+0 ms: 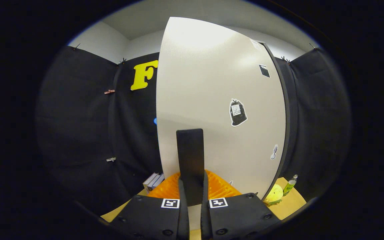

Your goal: Open the shoe cabinet door, grab the shoes and put them into the shoe cabinet, then close the shoe cabinet door.

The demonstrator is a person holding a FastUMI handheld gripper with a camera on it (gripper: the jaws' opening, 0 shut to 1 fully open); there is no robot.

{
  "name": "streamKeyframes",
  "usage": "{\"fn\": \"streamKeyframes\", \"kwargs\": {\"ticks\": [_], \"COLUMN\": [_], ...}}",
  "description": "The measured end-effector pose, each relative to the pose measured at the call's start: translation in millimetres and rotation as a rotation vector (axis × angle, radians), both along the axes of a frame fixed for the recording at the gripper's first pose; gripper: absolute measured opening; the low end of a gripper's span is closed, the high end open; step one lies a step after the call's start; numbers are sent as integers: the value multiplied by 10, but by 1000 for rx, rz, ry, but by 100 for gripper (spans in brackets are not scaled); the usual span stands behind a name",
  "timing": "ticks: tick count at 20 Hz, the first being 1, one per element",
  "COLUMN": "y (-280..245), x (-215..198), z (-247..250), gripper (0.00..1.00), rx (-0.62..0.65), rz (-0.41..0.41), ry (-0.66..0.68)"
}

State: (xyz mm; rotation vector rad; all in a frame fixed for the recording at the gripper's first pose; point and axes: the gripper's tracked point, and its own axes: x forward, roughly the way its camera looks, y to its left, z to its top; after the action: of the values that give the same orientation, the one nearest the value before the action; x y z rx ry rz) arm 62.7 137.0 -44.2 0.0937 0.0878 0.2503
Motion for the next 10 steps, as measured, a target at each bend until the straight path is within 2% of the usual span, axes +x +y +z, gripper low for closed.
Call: {"fn": "streamKeyframes", "kwargs": {"ticks": [6,10], "y": [-347,-627], "x": [-269,-401], "z": [44,84], "gripper": [17,17], "rx": [9,20], "rz": [-12,-49], "ry": [-11,-11]}}
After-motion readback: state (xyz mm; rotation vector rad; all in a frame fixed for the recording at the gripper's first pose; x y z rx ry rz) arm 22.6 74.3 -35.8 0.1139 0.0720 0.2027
